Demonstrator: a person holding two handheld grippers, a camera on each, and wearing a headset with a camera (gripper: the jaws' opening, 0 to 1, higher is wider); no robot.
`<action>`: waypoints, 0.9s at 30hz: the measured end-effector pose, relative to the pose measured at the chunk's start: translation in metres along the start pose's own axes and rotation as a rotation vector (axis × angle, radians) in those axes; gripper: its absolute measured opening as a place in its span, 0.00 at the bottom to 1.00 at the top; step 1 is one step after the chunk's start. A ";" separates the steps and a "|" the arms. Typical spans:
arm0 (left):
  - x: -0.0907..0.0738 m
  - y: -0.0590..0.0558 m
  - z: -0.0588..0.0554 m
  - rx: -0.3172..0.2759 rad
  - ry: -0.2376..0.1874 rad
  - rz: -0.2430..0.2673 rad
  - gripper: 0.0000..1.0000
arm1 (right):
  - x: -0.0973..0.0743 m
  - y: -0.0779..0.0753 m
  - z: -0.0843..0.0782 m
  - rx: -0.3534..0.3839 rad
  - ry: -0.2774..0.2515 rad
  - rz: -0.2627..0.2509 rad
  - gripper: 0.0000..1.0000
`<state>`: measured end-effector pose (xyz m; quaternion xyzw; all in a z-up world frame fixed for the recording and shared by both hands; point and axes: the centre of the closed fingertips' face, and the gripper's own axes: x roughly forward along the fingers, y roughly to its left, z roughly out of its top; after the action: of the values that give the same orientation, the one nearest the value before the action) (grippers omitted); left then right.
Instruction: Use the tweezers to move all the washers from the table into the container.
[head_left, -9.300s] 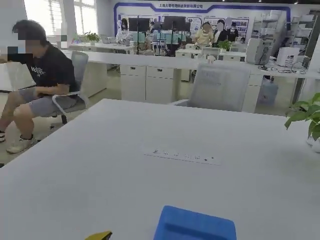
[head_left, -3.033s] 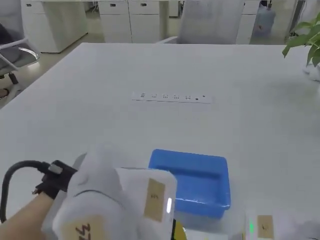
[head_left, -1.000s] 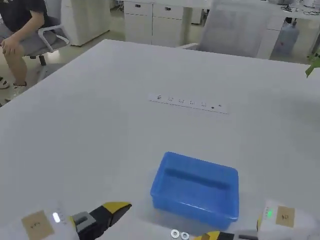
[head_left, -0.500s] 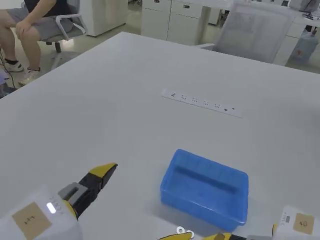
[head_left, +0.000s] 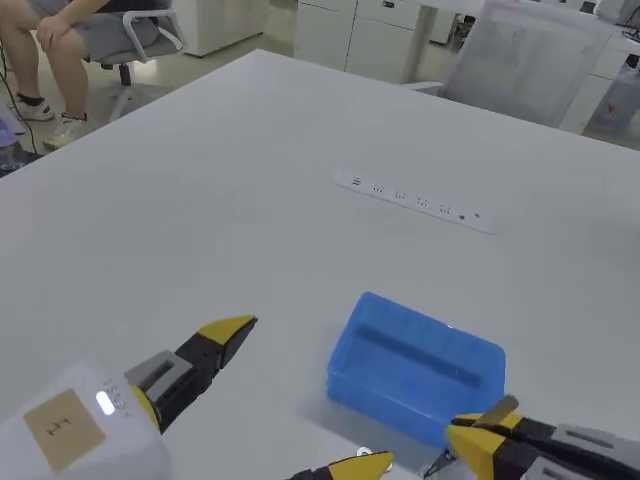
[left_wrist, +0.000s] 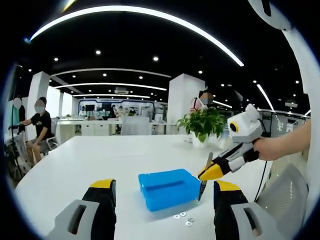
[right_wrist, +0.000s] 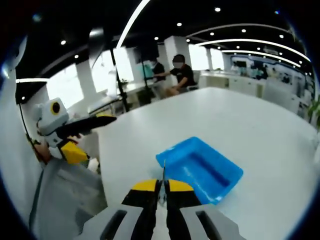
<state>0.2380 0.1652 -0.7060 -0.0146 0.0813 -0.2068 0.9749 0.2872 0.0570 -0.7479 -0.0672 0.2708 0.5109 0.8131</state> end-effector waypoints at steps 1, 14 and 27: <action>0.000 0.000 0.000 0.001 0.002 0.000 0.81 | 0.000 -0.004 0.003 -0.008 -0.005 -0.009 0.02; -0.002 0.004 -0.006 0.006 0.006 0.002 0.77 | 0.019 -0.065 0.000 -0.052 0.046 -0.133 0.02; 0.000 -0.001 -0.006 0.008 0.028 -0.004 0.75 | 0.037 -0.086 -0.017 0.002 0.052 -0.160 0.02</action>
<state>0.2365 0.1639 -0.7121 -0.0078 0.0942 -0.2094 0.9732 0.3674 0.0396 -0.7959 -0.1008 0.2861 0.4421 0.8441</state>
